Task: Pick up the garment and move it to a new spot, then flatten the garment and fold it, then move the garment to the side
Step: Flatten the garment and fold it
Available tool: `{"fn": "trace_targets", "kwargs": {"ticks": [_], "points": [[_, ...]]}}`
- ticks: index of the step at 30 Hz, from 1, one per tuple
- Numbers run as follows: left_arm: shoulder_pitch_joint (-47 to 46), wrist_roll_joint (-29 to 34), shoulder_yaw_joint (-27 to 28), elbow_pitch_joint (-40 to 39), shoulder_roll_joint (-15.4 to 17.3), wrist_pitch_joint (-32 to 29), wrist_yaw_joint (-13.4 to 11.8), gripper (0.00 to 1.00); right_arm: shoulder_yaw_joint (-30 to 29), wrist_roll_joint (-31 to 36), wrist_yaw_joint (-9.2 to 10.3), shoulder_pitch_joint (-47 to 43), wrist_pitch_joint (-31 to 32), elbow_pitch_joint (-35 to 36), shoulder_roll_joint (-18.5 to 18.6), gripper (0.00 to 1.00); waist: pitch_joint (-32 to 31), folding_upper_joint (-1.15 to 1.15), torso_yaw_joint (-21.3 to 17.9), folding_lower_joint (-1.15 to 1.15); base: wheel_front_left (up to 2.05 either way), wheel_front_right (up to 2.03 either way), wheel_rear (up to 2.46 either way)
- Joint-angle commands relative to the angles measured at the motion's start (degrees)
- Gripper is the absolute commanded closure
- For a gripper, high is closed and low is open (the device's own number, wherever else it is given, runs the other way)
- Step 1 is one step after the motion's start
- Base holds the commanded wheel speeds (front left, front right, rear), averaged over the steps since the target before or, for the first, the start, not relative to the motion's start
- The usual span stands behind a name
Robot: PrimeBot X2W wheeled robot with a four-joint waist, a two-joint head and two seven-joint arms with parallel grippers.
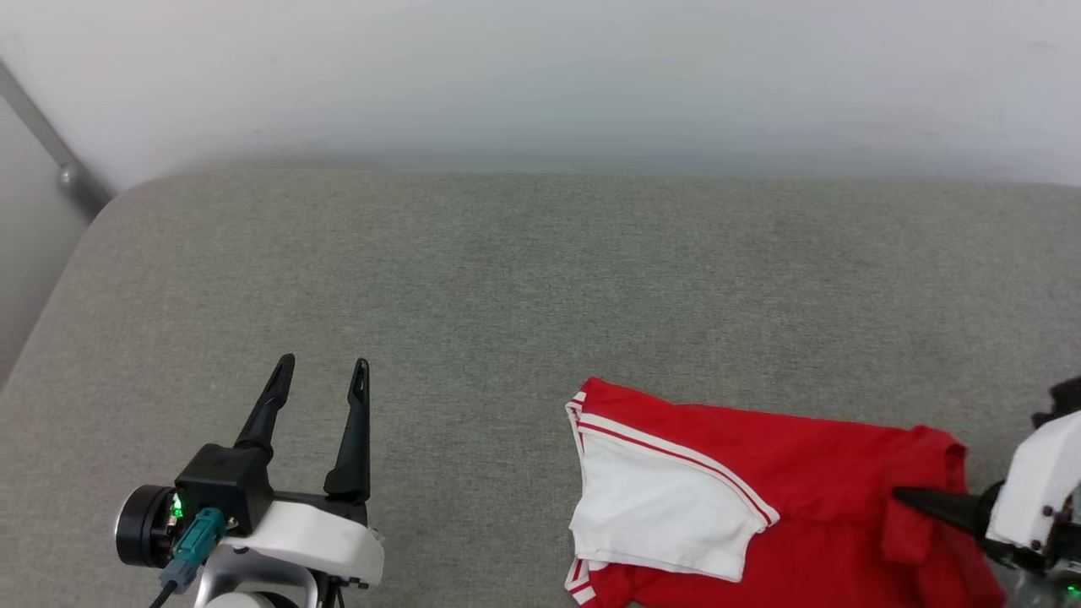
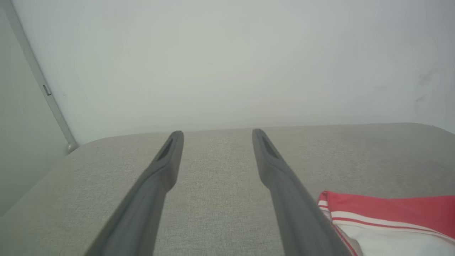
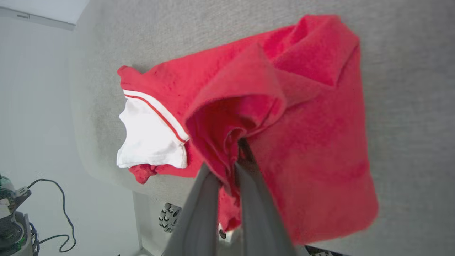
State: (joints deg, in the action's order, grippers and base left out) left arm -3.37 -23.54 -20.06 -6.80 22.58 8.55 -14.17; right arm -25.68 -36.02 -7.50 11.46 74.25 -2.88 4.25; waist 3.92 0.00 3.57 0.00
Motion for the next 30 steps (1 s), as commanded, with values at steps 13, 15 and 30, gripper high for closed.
{"fn": "trace_targets", "kwargs": {"ticks": [13, 15, 30], "points": [[-1.99, -0.86, -2.15, 1.60, -1.18, -0.23, 1.50, 0.00, 20.79, -20.27, 0.02, 2.28, -12.06, -12.90, -1.42, 1.00, 0.35, 0.00, 5.78, 0.00, 0.00, 0.00, 0.00], [-2.40, -0.99, -2.36, 2.10, -1.34, 0.04, 1.78, 0.00, 23.77, -21.47, 0.02, 3.76, -14.77, -14.35, -1.41, 1.00, 0.44, 0.00, 6.30, 0.00, 0.00, 0.00, 0.00], [-1.91, -2.50, -2.39, 5.50, -1.98, 1.93, 2.29, 0.00, 38.01, -7.19, 0.02, 7.29, -37.87, -11.52, 8.62, 0.00, -0.49, 0.00, 5.20, 0.00, 0.00, 0.00, 0.00]]}}
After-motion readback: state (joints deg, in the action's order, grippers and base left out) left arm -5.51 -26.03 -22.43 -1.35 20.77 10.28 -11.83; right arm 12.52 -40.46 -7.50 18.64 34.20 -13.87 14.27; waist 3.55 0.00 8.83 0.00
